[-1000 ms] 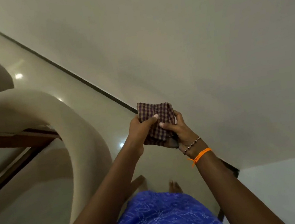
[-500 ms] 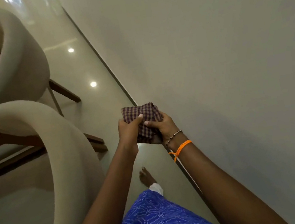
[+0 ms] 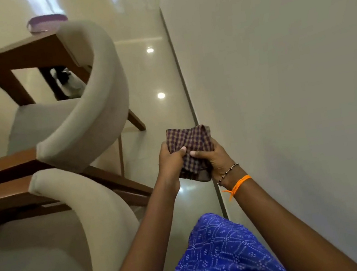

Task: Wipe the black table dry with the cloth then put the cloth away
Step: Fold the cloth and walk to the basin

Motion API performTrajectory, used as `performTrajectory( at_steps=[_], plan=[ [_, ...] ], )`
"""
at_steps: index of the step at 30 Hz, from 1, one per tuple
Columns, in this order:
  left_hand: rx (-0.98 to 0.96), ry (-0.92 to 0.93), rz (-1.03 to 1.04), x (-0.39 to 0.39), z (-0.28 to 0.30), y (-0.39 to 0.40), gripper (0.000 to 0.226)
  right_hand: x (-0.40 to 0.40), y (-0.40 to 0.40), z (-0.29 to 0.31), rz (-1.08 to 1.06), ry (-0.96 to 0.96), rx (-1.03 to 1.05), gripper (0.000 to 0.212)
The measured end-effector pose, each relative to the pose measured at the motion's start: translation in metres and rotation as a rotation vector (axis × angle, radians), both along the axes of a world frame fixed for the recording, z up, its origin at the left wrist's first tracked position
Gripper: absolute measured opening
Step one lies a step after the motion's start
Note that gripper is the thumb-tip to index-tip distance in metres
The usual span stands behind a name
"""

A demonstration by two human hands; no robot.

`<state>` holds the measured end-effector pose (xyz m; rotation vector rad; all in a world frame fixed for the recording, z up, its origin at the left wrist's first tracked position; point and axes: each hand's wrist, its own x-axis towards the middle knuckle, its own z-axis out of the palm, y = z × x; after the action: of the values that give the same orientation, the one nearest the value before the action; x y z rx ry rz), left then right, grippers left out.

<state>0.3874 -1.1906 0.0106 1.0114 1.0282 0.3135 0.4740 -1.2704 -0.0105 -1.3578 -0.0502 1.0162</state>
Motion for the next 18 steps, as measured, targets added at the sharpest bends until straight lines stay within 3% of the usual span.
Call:
performTrajectory(
  at_steps=[11,18],
  plan=[
    [-0.022,0.122,0.057,0.128,-0.024,0.177,0.04,0.148,0.19,-0.024,0.269,-0.198,-0.111,0.042],
    [0.051,0.095,0.06,0.245,-0.009,0.282,0.038,0.268,0.299,-0.012,0.246,-0.198,-0.122,0.043]
  ],
)
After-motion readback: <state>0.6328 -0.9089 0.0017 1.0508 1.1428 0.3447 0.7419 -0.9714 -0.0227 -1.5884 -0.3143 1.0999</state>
